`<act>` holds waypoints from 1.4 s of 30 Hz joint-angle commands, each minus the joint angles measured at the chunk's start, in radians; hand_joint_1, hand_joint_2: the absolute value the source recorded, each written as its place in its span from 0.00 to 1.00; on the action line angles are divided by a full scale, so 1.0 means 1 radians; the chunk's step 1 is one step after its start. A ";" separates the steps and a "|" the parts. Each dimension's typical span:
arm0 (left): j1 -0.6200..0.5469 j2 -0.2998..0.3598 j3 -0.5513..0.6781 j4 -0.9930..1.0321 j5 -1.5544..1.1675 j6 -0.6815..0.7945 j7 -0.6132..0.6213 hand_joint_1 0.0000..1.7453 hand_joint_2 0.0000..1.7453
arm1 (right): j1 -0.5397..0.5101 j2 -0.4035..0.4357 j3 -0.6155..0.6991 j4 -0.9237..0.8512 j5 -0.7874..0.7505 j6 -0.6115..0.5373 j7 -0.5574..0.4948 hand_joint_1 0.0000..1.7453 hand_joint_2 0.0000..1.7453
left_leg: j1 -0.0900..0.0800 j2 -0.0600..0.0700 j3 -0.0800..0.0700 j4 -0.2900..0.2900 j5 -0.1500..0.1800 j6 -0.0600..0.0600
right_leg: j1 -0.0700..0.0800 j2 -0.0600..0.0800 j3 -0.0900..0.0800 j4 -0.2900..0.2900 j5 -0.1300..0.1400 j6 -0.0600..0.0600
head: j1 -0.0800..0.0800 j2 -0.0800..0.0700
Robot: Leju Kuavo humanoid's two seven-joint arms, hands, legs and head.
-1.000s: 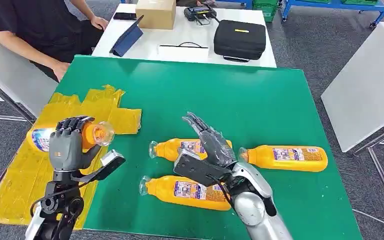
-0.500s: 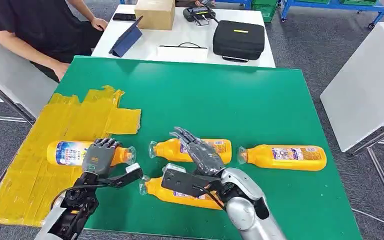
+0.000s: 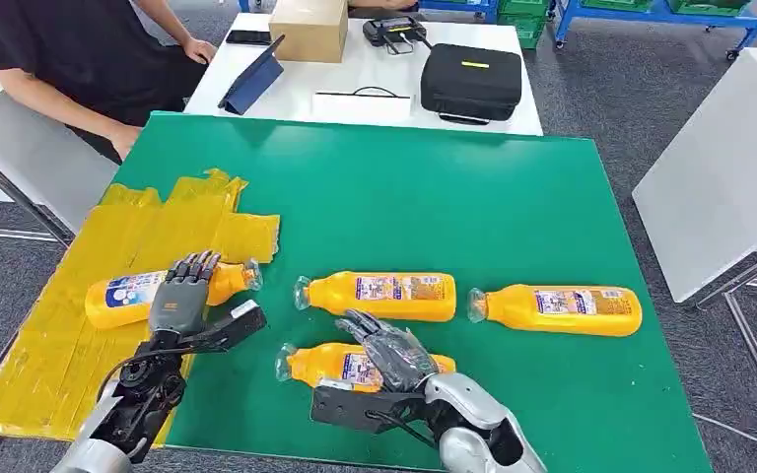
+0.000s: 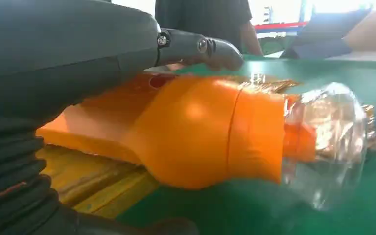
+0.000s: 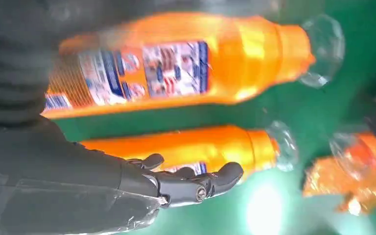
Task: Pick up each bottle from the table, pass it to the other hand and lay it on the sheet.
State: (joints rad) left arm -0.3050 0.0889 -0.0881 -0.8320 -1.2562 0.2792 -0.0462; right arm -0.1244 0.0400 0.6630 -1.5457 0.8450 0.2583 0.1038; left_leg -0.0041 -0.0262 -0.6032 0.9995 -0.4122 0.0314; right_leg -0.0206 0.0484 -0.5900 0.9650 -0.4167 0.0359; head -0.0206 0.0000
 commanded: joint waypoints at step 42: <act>0.253 -0.144 0.220 -0.802 1.071 -0.169 -0.395 0.00 0.00 | 0.088 -0.114 0.051 0.254 0.236 0.096 0.171 0.48 1.00 | 0.002 -0.002 -0.003 -0.001 0.000 -0.002 | 0.002 -0.006 -0.003 -0.002 -0.001 -0.002 | 0.000 0.000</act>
State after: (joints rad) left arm -0.0072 -0.0599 0.1831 -1.6678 -0.2003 0.0862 -0.4303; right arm -0.0717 -0.0340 0.6847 -1.4535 1.0776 0.3186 0.2705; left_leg -0.0031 -0.0261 -0.6078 0.9999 -0.4125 0.0311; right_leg -0.0201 0.0485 -0.5966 0.9646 -0.4170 0.0354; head -0.0210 0.0000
